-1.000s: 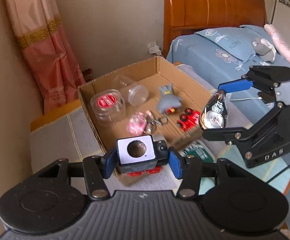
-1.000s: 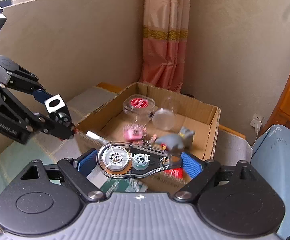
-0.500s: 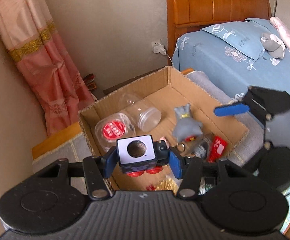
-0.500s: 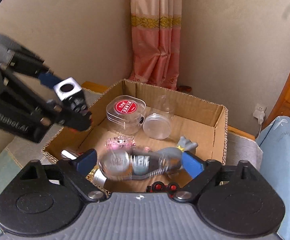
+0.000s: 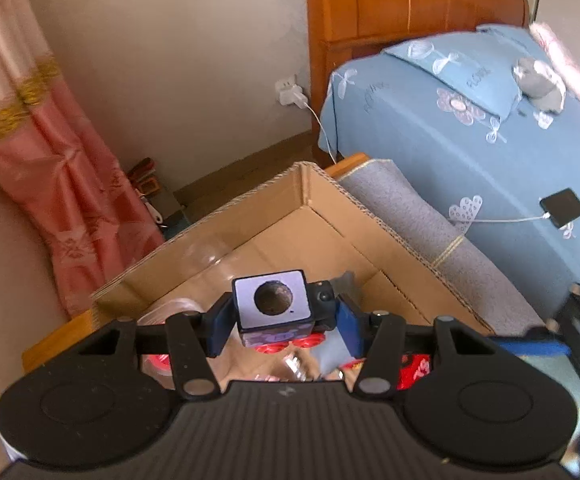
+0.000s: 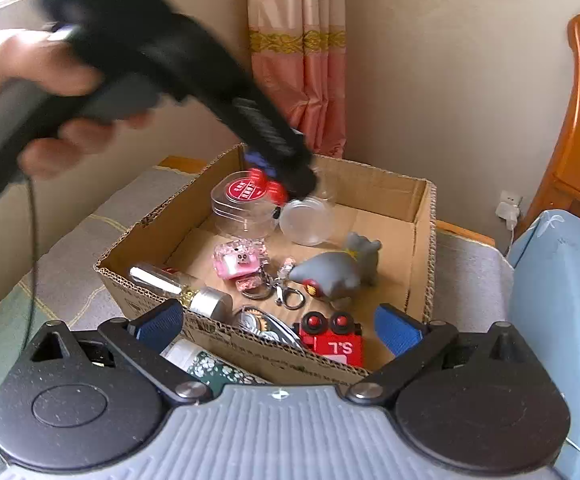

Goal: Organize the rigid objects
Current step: 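Carry the black train and tape dispenser into the box and open both tools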

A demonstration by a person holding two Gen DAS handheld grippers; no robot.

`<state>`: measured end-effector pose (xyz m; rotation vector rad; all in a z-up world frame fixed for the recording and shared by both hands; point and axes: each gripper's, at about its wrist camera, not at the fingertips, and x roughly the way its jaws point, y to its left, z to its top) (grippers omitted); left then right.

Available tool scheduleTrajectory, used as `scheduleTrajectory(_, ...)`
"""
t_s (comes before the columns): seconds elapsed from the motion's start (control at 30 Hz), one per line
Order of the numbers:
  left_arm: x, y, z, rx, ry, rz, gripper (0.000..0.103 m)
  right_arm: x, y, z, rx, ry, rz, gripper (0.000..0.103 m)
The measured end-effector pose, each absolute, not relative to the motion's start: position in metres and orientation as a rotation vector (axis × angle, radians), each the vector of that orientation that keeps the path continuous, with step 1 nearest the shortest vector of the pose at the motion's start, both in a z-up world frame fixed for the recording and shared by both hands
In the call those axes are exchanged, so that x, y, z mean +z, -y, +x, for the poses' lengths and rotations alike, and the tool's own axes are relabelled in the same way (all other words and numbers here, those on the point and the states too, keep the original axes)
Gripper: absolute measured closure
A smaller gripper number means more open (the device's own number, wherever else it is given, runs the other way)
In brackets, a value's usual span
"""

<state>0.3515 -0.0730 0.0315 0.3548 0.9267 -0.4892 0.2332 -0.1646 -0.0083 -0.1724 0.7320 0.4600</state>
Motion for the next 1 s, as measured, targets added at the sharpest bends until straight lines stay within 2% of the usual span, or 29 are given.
scheduleTrajectory(0.17, 0.019, 0.097, 0.367, -0.489, -0.932, 0.356, 0.049, -0.003, 0.173, 0.229, 0.450, -0.722, -0.159, 0.000)
scheduleTrajectory(0.2, 0.018, 0.101, 0.369, -0.477, -0.924, 0.358, 0.042, -0.003, 0.174, 0.228, 0.448, -0.722, -0.157, 0.000)
scheduleTrajectory(0.23, 0.017, 0.104, 0.372, -0.461, -0.916, 0.362, 0.026, -0.003, 0.176, 0.227, 0.445, -0.723, -0.155, 0.000)
scheduleTrajectory(0.3, 0.018, 0.107, 0.374, -0.408, -0.880, 0.368, 0.014, -0.003, 0.178, 0.226, 0.442, -0.723, -0.152, 0.000)
scheduleTrajectory(1.0, 0.055, 0.068, 0.320, -0.406, -0.846, 0.296, 0.012, 0.004, 0.175, 0.190, 0.444, -0.705, -0.129, 0.000)
